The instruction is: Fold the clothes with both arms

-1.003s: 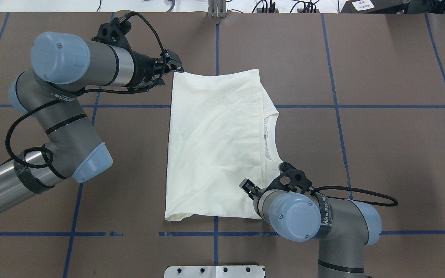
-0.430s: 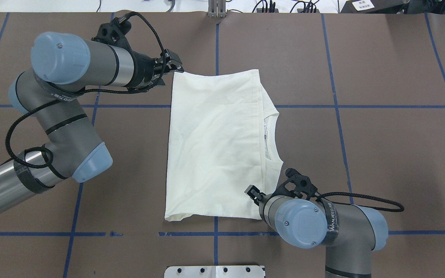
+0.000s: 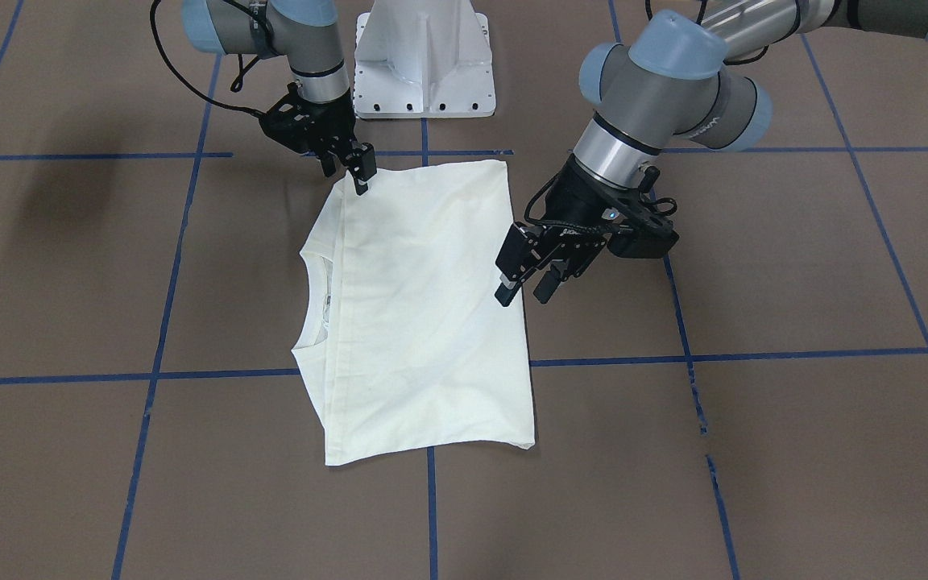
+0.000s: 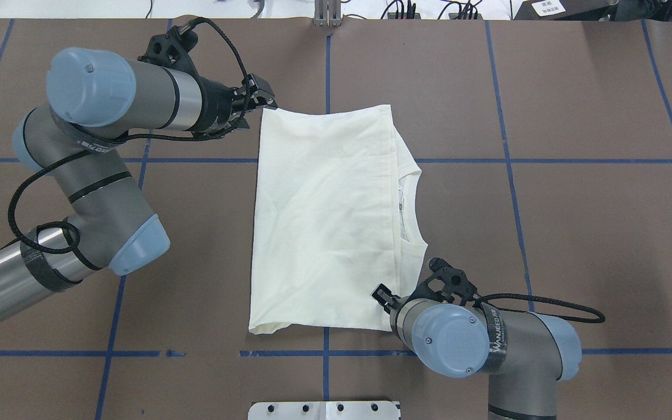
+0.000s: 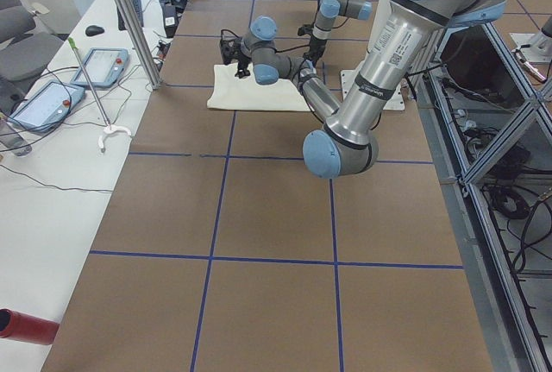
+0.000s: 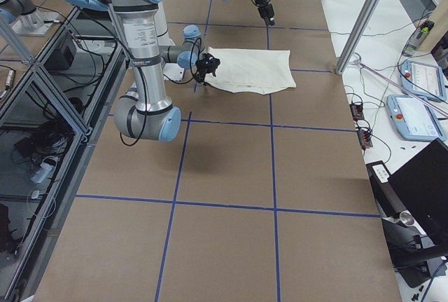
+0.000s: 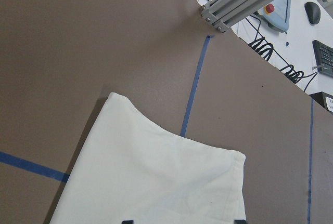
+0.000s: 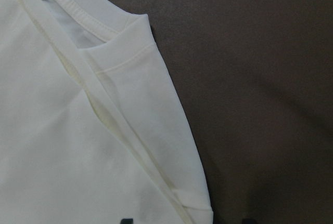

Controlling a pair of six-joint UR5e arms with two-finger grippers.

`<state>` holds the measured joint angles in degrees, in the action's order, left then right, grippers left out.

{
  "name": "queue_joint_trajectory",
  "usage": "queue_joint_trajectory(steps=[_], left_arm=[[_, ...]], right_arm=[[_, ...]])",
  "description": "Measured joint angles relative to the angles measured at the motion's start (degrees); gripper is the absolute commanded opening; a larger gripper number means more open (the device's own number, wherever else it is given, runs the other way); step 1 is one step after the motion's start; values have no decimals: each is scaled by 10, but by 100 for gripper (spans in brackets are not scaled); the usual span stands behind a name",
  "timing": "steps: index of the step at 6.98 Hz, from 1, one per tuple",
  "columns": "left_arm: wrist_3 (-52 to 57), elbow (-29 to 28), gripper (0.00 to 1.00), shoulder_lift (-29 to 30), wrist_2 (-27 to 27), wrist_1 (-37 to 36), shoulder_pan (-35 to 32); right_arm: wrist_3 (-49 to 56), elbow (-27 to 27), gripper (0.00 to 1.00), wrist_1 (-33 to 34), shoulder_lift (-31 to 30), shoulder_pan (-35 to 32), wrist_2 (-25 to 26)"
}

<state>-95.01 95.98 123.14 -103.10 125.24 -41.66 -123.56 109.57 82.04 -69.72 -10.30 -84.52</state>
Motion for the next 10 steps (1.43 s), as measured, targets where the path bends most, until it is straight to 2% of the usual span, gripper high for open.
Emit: queue_joint_trajectory(steps=[6,7,9,10], left_arm=[[-18,5,72,-3,2,-4,3],[-56,16,72,-16,13,-12,21],[-142,83,72,-81,81,-35,116],[-184,112,72,-99,108,-70,165]], right_arm=[[1,20,0,0,0,1,-4],[1,35,0,0,-6,-1,-4],[2,52,0,0,-15,-1,-5],[2,55,0,0,-17,-1,-6]])
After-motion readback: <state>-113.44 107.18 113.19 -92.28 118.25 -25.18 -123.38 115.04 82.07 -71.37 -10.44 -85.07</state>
